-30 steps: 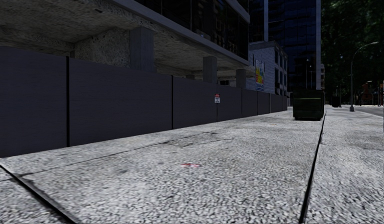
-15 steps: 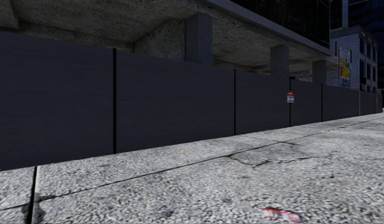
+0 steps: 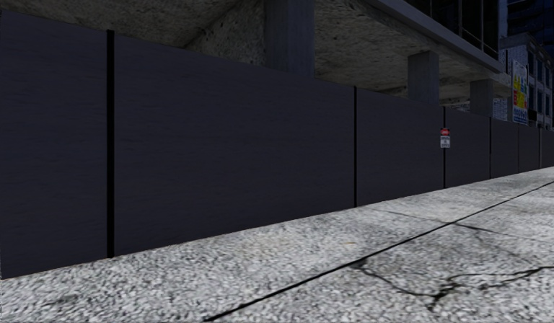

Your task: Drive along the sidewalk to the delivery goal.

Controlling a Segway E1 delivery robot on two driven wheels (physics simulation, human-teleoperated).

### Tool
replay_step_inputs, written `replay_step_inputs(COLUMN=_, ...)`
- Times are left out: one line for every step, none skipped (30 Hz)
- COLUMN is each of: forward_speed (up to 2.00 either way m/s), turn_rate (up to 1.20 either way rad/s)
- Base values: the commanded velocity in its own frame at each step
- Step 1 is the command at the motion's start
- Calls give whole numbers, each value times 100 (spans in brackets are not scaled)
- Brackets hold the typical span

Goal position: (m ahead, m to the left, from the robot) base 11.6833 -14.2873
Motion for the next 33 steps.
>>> replay_step_inputs(forward_speed=200, turn_rate=-101)
replay_step_inputs(forward_speed=200, turn_rate=-101)
replay_step_inputs(forward_speed=200, turn_rate=-101)
replay_step_inputs(forward_speed=200, turn_rate=-16)
replay_step_inputs(forward_speed=200, turn_rate=-16)
replay_step_inputs(forward_speed=200, turn_rate=-4)
replay_step_inputs(forward_speed=200, turn_rate=0)
replay_step_inputs(forward_speed=200, turn_rate=0)
replay_step_inputs(forward_speed=200, turn_rate=0)
replay_step_inputs(forward_speed=200, turn_rate=0)
replay_step_inputs(forward_speed=200, turn_rate=0)
replay_step_inputs(forward_speed=200, turn_rate=0)
replay_step_inputs(forward_speed=200, turn_rate=0)
replay_step_inputs(forward_speed=200, turn_rate=0)
replay_step_inputs(forward_speed=200, turn_rate=0)
replay_step_inputs(forward_speed=200, turn_rate=0)
replay_step_inputs(forward_speed=200, turn_rate=0)
replay_step_inputs(forward_speed=200, turn_rate=-3)
replay_step_inputs(forward_speed=200, turn_rate=-48)
replay_step_inputs(forward_speed=200, turn_rate=-48)
replay_step_inputs(forward_speed=200, turn_rate=-88)
replay_step_inputs(forward_speed=200, turn_rate=-99)
replay_step_inputs(forward_speed=200, turn_rate=-103)
replay_step_inputs(forward_speed=200, turn_rate=-103)
replay_step_inputs(forward_speed=200, turn_rate=-110)
replay_step_inputs(forward_speed=200, turn_rate=-110)
replay_step_inputs(forward_speed=200, turn_rate=-120)
replay_step_inputs(forward_speed=200, turn_rate=-120)
replay_step_inputs(forward_speed=200, turn_rate=-120)
replay_step_inputs(forward_speed=200, turn_rate=-120)
replay_step_inputs(forward_speed=200, turn_rate=-120)
replay_step_inputs(forward_speed=200, turn_rate=-120)
replay_step_inputs(forward_speed=200, turn_rate=-120)
